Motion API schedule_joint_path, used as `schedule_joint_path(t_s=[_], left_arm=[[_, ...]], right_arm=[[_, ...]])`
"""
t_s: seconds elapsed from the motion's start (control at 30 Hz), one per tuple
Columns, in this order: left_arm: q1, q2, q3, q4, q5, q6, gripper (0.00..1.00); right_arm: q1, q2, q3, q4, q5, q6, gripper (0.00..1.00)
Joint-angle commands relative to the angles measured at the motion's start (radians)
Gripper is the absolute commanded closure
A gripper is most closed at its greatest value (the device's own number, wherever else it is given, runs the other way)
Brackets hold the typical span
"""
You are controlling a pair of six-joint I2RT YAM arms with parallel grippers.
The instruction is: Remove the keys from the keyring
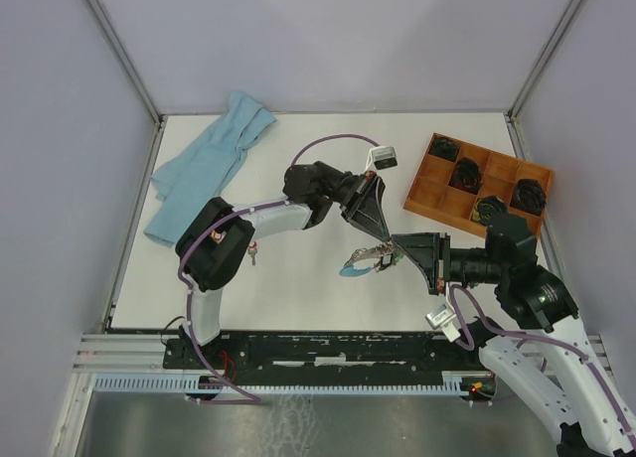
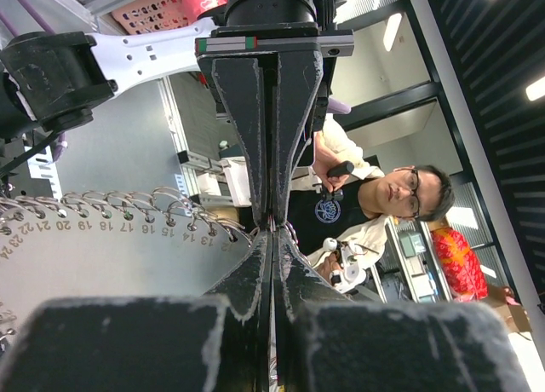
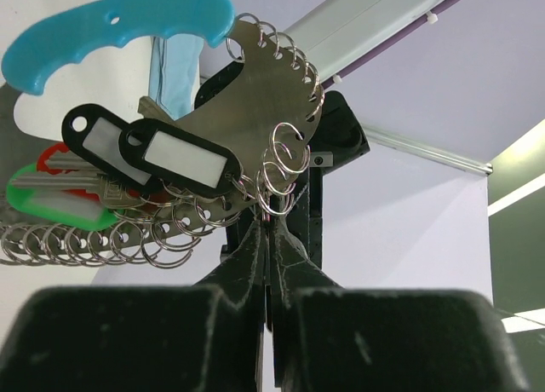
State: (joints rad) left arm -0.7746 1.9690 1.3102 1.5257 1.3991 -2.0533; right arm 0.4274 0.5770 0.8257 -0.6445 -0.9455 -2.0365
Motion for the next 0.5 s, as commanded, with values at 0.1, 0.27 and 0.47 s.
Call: schedule_joint_path(t_s=[0.1, 0.27, 0.47], left_arm=[[-0.008, 0.0, 0.052, 0.205, -0.053, -0.069, 0.87], [0.008, 0.003, 0.033, 0.203, -0.081, -0.064, 0.65], [0.099, -0.054, -0.062, 0.204, -0.156, 0.043, 0.53]], right_arm=[[0.011, 0.001, 0.01, -0.096, 0.007, -0.302, 0.99], [0.014, 0.006, 0.04, -0.178, 0.048, -0.315, 0.99], [0.013, 0.024, 0.107, -0.291, 0.128, -0.238, 0.99]])
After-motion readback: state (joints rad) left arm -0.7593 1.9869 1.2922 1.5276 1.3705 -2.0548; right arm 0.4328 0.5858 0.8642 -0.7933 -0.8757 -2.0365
